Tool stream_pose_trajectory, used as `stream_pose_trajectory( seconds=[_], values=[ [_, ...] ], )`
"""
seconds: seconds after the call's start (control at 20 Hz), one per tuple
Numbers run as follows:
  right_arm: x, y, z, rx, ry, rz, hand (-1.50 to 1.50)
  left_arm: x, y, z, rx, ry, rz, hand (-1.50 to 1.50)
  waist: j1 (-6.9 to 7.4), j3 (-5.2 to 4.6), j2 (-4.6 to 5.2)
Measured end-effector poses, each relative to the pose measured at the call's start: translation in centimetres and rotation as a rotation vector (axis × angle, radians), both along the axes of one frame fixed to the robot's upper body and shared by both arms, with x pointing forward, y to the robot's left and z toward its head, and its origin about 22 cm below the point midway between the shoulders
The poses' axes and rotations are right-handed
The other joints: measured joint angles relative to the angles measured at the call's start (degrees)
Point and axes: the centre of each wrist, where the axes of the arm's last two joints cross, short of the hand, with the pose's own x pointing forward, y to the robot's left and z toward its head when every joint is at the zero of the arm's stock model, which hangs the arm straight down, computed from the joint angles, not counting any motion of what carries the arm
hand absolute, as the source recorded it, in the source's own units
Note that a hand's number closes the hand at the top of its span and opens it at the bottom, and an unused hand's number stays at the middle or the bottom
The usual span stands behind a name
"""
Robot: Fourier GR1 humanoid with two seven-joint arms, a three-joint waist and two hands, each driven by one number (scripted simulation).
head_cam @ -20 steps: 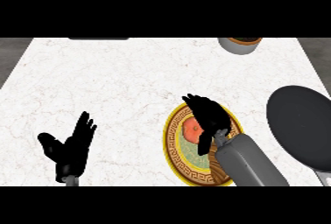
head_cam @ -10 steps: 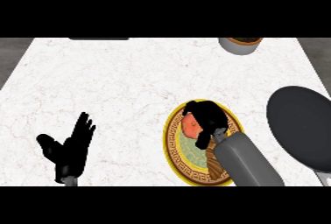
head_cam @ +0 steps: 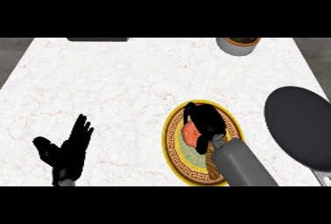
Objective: Pick the squash from the plate and place it in the pan
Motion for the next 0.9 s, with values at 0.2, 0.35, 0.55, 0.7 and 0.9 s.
stream_pose_trajectory(
  seconds=[0.2,0.35,0.55,0.7,0.9],
  values=[
    [-3.9,0.3,-0.5,0.007,-0.012,-0.135,1.5,0.0,0.2,0.2,-0.004,0.011,0.015,0.0,-1.11,-0.02,-0.42],
    [-7.0,-0.2,-0.5,-0.002,-0.008,-0.206,1.5,-0.1,0.1,0.1,0.0,0.013,0.016,0.0,-1.04,0.07,-0.23],
    [-10.6,-0.6,0.2,-0.028,-0.054,-0.263,1.5,0.0,0.1,0.2,0.001,0.013,0.011,0.0,-0.65,0.18,0.24],
    [-13.0,-0.5,1.7,-0.032,-0.168,-0.281,1.5,0.2,0.1,0.2,-0.001,0.013,0.012,0.0,-0.76,0.26,0.35],
    [-13.8,-1.0,5.4,-0.002,-0.381,-0.354,1.5,0.4,0.4,0.3,0.001,0.019,0.017,0.0,-1.0,0.26,0.36]
  ],
)
